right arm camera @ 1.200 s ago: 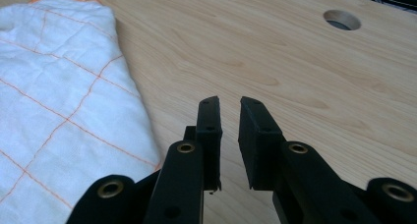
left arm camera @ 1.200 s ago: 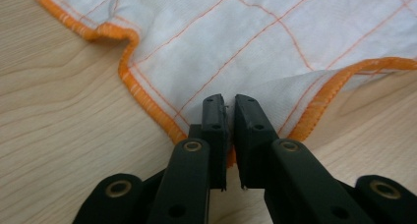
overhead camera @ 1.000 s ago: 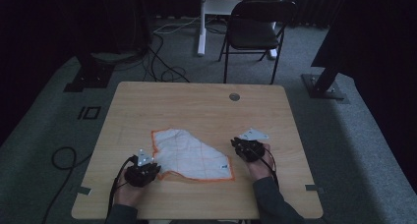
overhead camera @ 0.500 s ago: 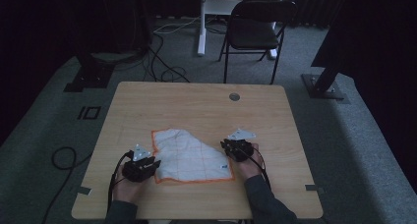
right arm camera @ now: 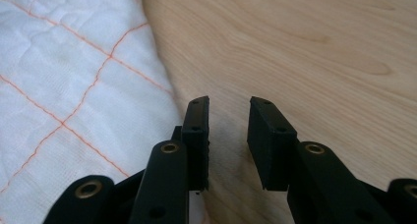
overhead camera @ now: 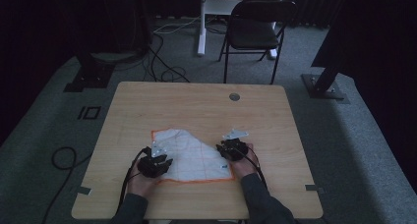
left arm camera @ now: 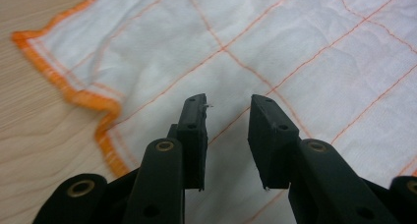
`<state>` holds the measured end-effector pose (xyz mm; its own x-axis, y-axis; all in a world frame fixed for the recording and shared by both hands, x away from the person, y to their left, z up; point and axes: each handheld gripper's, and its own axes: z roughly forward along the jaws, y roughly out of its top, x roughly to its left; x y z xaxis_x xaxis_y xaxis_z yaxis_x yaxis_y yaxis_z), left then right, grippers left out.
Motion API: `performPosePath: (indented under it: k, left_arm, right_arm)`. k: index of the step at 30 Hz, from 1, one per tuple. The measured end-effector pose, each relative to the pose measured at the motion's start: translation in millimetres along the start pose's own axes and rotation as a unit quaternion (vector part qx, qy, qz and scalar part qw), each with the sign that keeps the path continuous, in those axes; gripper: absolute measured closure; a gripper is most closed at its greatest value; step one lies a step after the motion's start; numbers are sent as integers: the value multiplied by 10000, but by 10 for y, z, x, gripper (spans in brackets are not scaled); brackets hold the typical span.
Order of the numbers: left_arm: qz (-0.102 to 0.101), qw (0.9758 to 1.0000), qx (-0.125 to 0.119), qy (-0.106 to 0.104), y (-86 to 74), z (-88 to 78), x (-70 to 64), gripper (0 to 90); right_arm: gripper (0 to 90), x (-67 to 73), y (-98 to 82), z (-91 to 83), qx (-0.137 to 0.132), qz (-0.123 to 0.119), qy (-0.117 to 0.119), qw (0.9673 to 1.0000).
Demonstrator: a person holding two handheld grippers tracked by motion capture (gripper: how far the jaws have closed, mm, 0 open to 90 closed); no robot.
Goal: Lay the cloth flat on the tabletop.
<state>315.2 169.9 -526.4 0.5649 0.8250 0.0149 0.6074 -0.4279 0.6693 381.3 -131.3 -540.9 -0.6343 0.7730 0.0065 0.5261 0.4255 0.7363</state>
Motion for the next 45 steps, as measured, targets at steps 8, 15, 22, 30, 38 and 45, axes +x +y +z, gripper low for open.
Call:
performPosePath:
  k: [8, 15, 22, 30, 38, 45]
  left_arm:
    - [20, 10000, 45, -55, 17, 78, -33, 690]
    - [-14, 10000, 11, -81, 6, 85, -22, 691]
    - [-30, 10000, -10, -89, 0, 87, -22, 690]
    - [-34, 10000, -34, -81, -7, 87, -24, 690]
    - [-46, 9999, -62, -71, -13, 89, -28, 690]
    - [-52, 9999, -80, -87, -20, 88, -25, 688]
  right_arm:
    - [715, 25, 11, 27, 49, -44, 86, 9999]
    - [762, 114, 44, 37, 36, -132, 649, 9978]
    - [755, 197, 83, 52, 7, -146, 957, 9953]
    - [671, 254, 137, 120, 115, -129, 1269, 9918]
    - [631, 348, 191, 179, 231, -254, 1506, 9880]
    - [874, 401, 233, 227, 293, -252, 1832, 9823]
